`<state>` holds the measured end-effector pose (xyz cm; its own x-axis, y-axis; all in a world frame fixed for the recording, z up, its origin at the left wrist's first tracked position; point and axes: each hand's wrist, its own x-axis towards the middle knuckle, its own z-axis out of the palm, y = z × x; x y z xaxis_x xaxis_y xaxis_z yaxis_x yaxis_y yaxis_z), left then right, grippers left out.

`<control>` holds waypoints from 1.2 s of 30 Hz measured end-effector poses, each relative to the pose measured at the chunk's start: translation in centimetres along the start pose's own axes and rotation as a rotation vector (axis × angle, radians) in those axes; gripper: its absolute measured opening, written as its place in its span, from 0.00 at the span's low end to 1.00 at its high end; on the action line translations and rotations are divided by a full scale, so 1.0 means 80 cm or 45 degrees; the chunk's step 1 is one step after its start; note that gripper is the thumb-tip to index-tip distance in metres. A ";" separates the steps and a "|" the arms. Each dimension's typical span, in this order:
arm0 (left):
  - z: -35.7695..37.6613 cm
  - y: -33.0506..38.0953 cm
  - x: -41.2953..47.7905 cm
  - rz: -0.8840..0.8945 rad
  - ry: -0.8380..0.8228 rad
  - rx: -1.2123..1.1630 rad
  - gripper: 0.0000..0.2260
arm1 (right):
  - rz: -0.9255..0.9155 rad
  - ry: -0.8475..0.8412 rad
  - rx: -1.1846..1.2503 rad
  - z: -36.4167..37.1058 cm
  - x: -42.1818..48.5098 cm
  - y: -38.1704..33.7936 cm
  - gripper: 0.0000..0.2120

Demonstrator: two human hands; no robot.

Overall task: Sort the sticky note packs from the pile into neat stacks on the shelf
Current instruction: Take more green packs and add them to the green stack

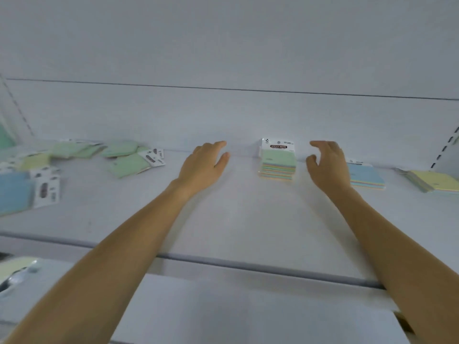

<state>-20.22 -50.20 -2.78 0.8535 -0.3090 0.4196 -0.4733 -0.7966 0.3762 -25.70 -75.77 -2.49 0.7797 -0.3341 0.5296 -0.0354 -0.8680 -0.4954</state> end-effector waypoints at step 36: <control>-0.237 -0.469 -0.028 -0.355 -0.137 0.221 0.18 | 0.139 -0.596 0.253 0.288 -0.045 -0.397 0.35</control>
<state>-8.53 -9.74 -2.18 0.9673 -0.1124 0.2276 -0.1822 -0.9317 0.3142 -12.95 -38.50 -4.53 0.9757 -0.1793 0.1256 -0.0482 -0.7356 -0.6757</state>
